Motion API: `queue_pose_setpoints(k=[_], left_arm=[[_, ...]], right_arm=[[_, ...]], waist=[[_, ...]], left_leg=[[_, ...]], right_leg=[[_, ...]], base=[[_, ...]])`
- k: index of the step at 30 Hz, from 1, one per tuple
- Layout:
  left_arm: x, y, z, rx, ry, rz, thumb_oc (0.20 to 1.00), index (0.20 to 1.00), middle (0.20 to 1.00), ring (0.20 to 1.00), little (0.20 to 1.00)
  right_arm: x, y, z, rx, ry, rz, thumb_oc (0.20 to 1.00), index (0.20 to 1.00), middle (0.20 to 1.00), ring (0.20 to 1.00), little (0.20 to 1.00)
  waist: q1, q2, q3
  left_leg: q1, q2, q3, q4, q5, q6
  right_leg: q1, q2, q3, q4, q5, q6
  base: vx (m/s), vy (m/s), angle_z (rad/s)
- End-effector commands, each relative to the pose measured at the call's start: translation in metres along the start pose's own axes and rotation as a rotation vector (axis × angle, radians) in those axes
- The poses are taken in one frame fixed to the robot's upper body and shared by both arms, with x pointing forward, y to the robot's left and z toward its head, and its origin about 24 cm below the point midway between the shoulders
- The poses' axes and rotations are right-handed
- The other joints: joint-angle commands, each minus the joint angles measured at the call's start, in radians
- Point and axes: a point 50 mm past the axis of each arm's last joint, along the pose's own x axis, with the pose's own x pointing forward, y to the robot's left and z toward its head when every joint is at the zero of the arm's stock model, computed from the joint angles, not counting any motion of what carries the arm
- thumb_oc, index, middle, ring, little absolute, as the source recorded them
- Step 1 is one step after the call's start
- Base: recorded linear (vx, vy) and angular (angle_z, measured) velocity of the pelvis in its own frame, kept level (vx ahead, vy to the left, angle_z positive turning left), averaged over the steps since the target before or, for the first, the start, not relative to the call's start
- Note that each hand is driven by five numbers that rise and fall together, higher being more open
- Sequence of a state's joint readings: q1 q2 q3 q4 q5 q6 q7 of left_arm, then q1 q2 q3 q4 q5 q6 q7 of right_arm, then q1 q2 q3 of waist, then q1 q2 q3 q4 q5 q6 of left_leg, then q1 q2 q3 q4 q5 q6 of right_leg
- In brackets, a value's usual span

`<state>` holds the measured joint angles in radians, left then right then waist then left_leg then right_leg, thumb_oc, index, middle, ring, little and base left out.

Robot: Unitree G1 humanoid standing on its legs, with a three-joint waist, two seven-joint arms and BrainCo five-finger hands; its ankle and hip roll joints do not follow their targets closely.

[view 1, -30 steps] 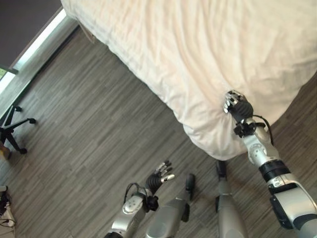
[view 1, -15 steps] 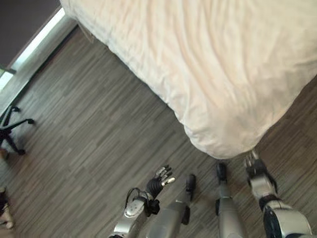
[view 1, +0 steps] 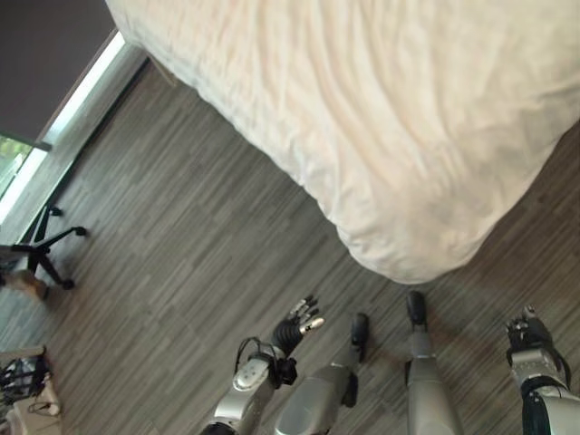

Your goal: Making the bed.

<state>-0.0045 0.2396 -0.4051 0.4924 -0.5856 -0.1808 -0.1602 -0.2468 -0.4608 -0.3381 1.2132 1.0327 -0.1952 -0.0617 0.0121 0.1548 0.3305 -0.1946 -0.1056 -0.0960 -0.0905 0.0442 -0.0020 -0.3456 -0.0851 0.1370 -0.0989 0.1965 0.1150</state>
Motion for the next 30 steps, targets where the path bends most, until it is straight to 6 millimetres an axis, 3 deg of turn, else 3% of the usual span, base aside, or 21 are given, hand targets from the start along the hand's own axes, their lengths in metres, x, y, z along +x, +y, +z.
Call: queue_pose_setpoints(k=[1, 2, 4, 5, 9, 10, 11, 12, 13, 14, 16, 17, 18, 21, 22, 23, 24, 26, 28, 29, 30], left_arm=[[-0.005, 0.008, 0.011, 0.043, -0.048, 0.023, 1.0, 1.0, 1.0, 1.0, 1.0], [-0.008, 0.017, 0.015, 0.052, -0.065, 0.059, 1.0, 1.0, 1.0, 1.0, 1.0], [-0.011, 0.023, 0.015, 0.059, -0.061, 0.081, 1.0, 1.0, 1.0, 1.0, 1.0], [-0.018, 0.032, 0.012, 0.06, -0.052, 0.13, 1.0, 1.0, 1.0, 1.0, 1.0], [-0.024, 0.041, 0.004, 0.066, -0.029, 0.204, 1.0, 1.0, 1.0, 1.0, 1.0], [-0.023, 0.047, 0.011, 0.081, -0.05, 0.234, 1.0, 1.0, 1.0, 1.0, 1.0], [-0.023, 0.047, 0.011, 0.081, -0.05, 0.235, 1.0, 1.0, 1.0, 1.0, 1.0], [-0.022, 0.052, 0.02, 0.135, -0.066, 0.239, 1.0, 1.0, 1.0, 1.0, 1.0], [-0.029, 0.055, 0.023, 0.134, -0.077, 0.241, 1.0, 1.0, 1.0, 1.0, 1.0], [-0.037, 0.06, 0.024, 0.105, -0.099, 0.271, 1.0, 1.0, 1.0, 1.0, 1.0], [-0.037, 0.06, 0.024, 0.097, -0.106, 0.274, 1.0, 1.0, 1.0, 1.0, 1.0], [-0.036, 0.06, 0.028, 0.088, -0.132, 0.29, 1.0, 1.0, 1.0, 1.0, 1.0], [-0.037, 0.064, 0.03, 0.085, -0.138, 0.315, 1.0, 1.0, 1.0, 1.0, 1.0], [-0.04, 0.066, 0.022, 0.065, -0.116, 0.345, 1.0, 1.0, 1.0, 1.0, 1.0], [-0.039, 0.064, 0.017, 0.054, -0.104, 0.342, 1.0, 1.0, 1.0, 1.0, 1.0], [-0.04, 0.056, 0.011, 0.029, -0.105, 0.317, 1.0, 1.0, 1.0, 1.0, 1.0], [-0.042, 0.056, 0.006, 0.029, -0.085, 0.32, 1.0, 1.0, 1.0, 1.0, 1.0], [-0.046, 0.055, 0.0, 0.009, -0.065, 0.304, 1.0, 1.0, 1.0, 1.0, 1.0], [-0.046, 0.05, -0.005, -0.031, -0.051, 0.281, 1.0, 1.0, 1.0, 1.0, 1.0], [-0.043, 0.045, -0.009, -0.035, -0.028, 0.264, 1.0, 1.0, 1.0, 1.0, 1.0], [-0.025, 0.03, 0.005, 0.031, -0.065, 0.195, 1.0, 1.0, 1.0, 1.0, 1.0]], right_arm=[[-0.004, -0.01, 0.014, -0.278, -0.114, 0.001, 1.0, 1.0, 1.0, 1.0, 1.0], [-0.012, -0.009, 0.004, -0.473, -0.14, 0.049, 1.0, 1.0, 1.0, 1.0, 1.0], [-0.019, -0.009, -0.006, -0.508, -0.138, 0.079, 1.0, 1.0, 1.0, 1.0, 1.0], [-0.035, -0.008, -0.017, -0.558, -0.165, 0.147, 1.0, 1.0, 1.0, 1.0, 1.0], [-0.06, 0.011, -0.029, -0.552, -0.211, 0.293, 1.0, 1.0, 1.0, 1.0, 1.0], [-0.074, 0.035, -0.032, -0.596, -0.262, 0.417, 1.0, 1.0, 1.0, 1.0, 1.0], [-0.074, 0.035, -0.032, -0.596, -0.262, 0.417, 1.0, 1.0, 1.0, 1.0, 1.0], [-0.085, 0.058, -0.035, -0.639, -0.299, 0.521, 1.0, 1.0, 1.0, 1.0, 1.0], [-0.096, 0.078, -0.041, -0.658, -0.309, 0.637, 1.0, 1.0, 1.0, 1.0, 1.0], [-0.102, 0.091, -0.039, -0.617, -0.333, 0.686, 1.0, 1.0, 1.0, 1.0, 1.0], [-0.104, 0.1, -0.041, -0.589, -0.333, 0.708, 1.0, 1.0, 1.0, 1.0, 1.0], [-0.113, 0.118, -0.041, -0.527, -0.345, 0.768, 1.0, 1.0, 1.0, 1.0, 1.0], [-0.119, 0.117, -0.042, -0.477, -0.318, 0.811, 1.0, 1.0, 1.0, 1.0, 1.0], [-0.119, 0.109, -0.037, -0.547, -0.325, 0.84, 1.0, 1.0, 1.0, 1.0, 1.0], [-0.117, 0.105, -0.035, -0.575, -0.324, 0.838, 1.0, 1.0, 1.0, 1.0, 1.0], [-0.113, 0.113, -0.036, -0.646, -0.332, 0.876, 1.0, 1.0, 1.0, 1.0, 1.0], [-0.108, 0.111, -0.035, -0.652, -0.321, 0.86, 1.0, 1.0, 1.0, 1.0, 1.0], [-0.104, 0.103, -0.037, -0.618, -0.28, 0.836, 1.0, 1.0, 1.0, 1.0, 1.0], [-0.098, 0.092, -0.038, -0.583, -0.252, 0.773, 1.0, 1.0, 1.0, 1.0, 1.0], [-0.099, 0.084, -0.036, -0.562, -0.257, 0.732, 1.0, 1.0, 1.0, 1.0, 1.0], [-0.1, 0.074, -0.049, -0.623, -0.224, 0.697, 1.0, 1.0, 1.0, 1.0, 1.0]], waist=[[-0.014, -0.027, -0.049], [-0.027, -0.065, -0.069], [-0.03, -0.086, -0.072], [-0.052, -0.115, -0.095], [-0.084, -0.136, -0.104], [-0.105, -0.147, -0.082], [-0.105, -0.149, -0.084], [-0.093, -0.149, -0.068], [-0.043, -0.145, -0.092], [-0.005, -0.156, -0.139], [0.009, -0.163, -0.155], [0.03, -0.187, -0.189], [0.024, -0.199, -0.192], [0.012, -0.194, -0.179], [0.012, -0.195, -0.171], [0.071, -0.196, -0.152], [0.072, -0.21, -0.153], [0.052, -0.218, -0.172], [0.037, -0.212, -0.197], [-0.002, -0.192, -0.224], [-0.055, -0.152, -0.243]], left_leg=[[0.018, 0.032, -0.063, 0.003, 0.014, -0.039], [0.071, 0.048, -0.045, 0.013, -0.006, -0.028], [0.097, 0.05, -0.032, 0.033, -0.024, -0.02], [0.125, 0.05, -0.006, 0.061, -0.051, -0.012], [0.161, 0.051, 0.087, 0.033, -0.062, -0.001], [0.141, 0.06, 0.15, 0.055, -0.062, 0.002], [0.137, 0.058, 0.152, 0.055, -0.059, 0.002], [0.121, 0.097, 0.228, 0.105, -0.06, 0.0], [0.138, 0.159, 0.405, 0.108, -0.042, 0.009], [0.153, 0.173, 0.493, 0.102, -0.049, 0.0], [0.146, 0.181, 0.527, 0.104, -0.039, -0.004], [0.105, 0.205, 0.576, 0.109, -0.012, -0.021], [0.047, 0.26, 0.584, 0.14, 0.049, -0.062], [0.027, 0.309, 0.541, 0.114, 0.155, -0.12], [0.023, 0.304, 0.504, 0.124, 0.156, -0.127], [0.017, 0.253, 0.241, 0.236, 0.129, -0.109], [0.035, 0.247, 0.204, 0.272, 0.083, -0.105], [0.091, 0.249, 0.235, 0.32, 0.038, -0.091], [0.112, 0.223, 0.239, 0.318, 0.037, -0.085], [0.182, 0.192, 0.302, 0.182, 0.001, -0.071], [0.233, 0.134, 0.245, 0.003, -0.002, -0.041]], right_leg=[[0.097, 0.02, 0.001, 0.019, -0.052, 0.031], [0.134, 0.024, 0.016, 0.029, -0.059, 0.032], [0.162, 0.024, 0.029, 0.034, -0.061, 0.032], [0.186, 0.024, 0.05, 0.045, -0.059, 0.039], [0.147, 0.035, 0.087, 0.073, -0.016, 0.076], [0.081, 0.034, 0.058, 0.131, 0.013, 0.101], [0.076, 0.033, 0.06, 0.131, 0.015, 0.101], [0.068, 0.005, -0.136, 0.249, -0.082, 0.067], [0.157, -0.103, -0.417, 0.442, -0.189, 0.022], [0.263, -0.18, -0.5, 0.452, -0.202, 0.041], [0.302, -0.205, -0.511, 0.427, -0.18, 0.048], [0.377, -0.195, -0.485, 0.313, -0.181, 0.062], [0.404, -0.101, -0.402, 0.144, -0.25, 0.035], [0.419, -0.039, -0.381, 0.089, -0.258, 0.005], [0.426, -0.036, -0.383, 0.08, -0.252, 0.004], [0.386, -0.033, -0.337, 0.081, -0.215, -0.004], [0.373, -0.042, -0.323, 0.074, -0.201, -0.001], [0.369, -0.044, -0.324, 0.064, -0.181, -0.005], [0.363, -0.036, -0.334, 0.049, -0.169, -0.01], [0.364, -0.018, -0.347, 0.048, -0.171, -0.005], [0.322, -0.007, -0.348, 0.102, -0.173, -0.004]], base=[[0.11, 0.027, -0.01], [0.05, 0.027, -0.17], [0.03, 0.054, -0.34], [0.0, 0.11, -0.39], [-0.15, 0.128, -0.61], [-0.23, 0.039, -1.12], [-0.46, 0.095, -2.34], [-0.56, 0.14, -1.84], [-0.68, 0.111, -2.48], [-0.45, 0.058, -2.55], [-0.3, -0.172, -3.39], [-0.54, -0.551, -2.19], [-0.5, -0.636, -1.63], [-0.26, -0.395, -1.29], [-0.38, -0.285, -0.34], [-0.39, -0.265, -0.03], [-0.38, -0.265, -0.57], [-0.15, -0.188, -1.8], [-0.11, -0.1, -0.09], [-0.23, 0.126, 1.19], [-0.21, 0.163, 1.17]])
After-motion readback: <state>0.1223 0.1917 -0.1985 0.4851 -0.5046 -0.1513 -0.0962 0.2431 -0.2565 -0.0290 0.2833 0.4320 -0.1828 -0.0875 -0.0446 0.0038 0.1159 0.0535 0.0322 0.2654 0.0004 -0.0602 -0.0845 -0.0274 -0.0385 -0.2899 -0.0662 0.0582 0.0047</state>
